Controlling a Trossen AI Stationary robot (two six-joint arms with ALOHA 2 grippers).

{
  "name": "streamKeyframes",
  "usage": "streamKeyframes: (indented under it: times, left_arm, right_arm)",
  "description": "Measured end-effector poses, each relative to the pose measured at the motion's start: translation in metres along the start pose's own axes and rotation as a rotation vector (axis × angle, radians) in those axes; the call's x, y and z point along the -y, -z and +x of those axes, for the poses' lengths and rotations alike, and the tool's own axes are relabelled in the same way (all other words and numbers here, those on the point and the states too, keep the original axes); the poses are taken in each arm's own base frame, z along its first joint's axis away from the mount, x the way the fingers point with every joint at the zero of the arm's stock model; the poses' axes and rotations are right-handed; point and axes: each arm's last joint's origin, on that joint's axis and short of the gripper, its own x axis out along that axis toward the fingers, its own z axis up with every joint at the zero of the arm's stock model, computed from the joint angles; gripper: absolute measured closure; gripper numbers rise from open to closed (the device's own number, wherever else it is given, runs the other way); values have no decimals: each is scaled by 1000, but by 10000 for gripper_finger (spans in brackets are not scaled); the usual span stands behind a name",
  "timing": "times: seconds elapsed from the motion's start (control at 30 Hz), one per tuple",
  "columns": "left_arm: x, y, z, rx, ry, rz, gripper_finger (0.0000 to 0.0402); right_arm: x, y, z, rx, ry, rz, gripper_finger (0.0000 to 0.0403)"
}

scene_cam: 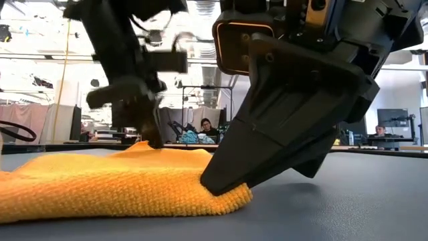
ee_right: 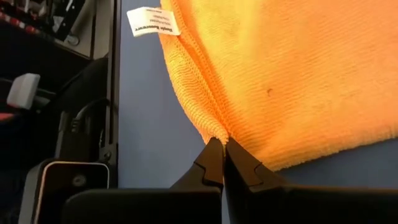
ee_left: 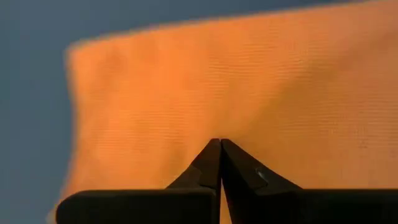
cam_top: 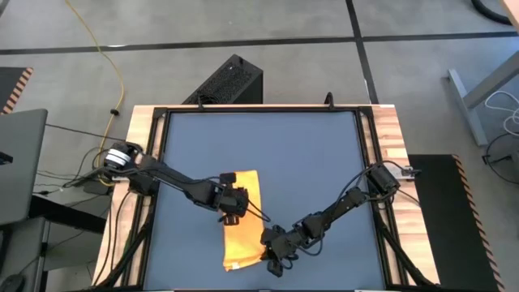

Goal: Roll towel
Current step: Roll the orange microfiber towel

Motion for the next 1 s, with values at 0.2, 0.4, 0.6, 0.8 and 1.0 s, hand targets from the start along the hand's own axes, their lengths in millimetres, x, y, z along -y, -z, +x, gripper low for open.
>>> streamKeyframes:
  times: [0.2, 0.4, 0.6, 0.8, 1.0]
  left_arm:
    - [3, 5, -47, 161, 39, -34, 401]
    - [52, 32, -61, 509, 502, -11, 402]
    - [107, 66, -65, 694, 589, 116, 401]
    - [153, 71, -73, 694, 568, 251, 380]
    - [178, 66, -71, 585, 449, 350, 323]
  right_arm:
    - [-1, 0, 0, 8, 1, 11, 385]
    - [-3, 1, 0, 15, -12, 14, 385]
    - [-3, 0, 0, 22, -17, 18, 385]
    - [-2, -2, 0, 25, -12, 37, 385]
    - [-1, -3, 0, 25, -10, 41, 385]
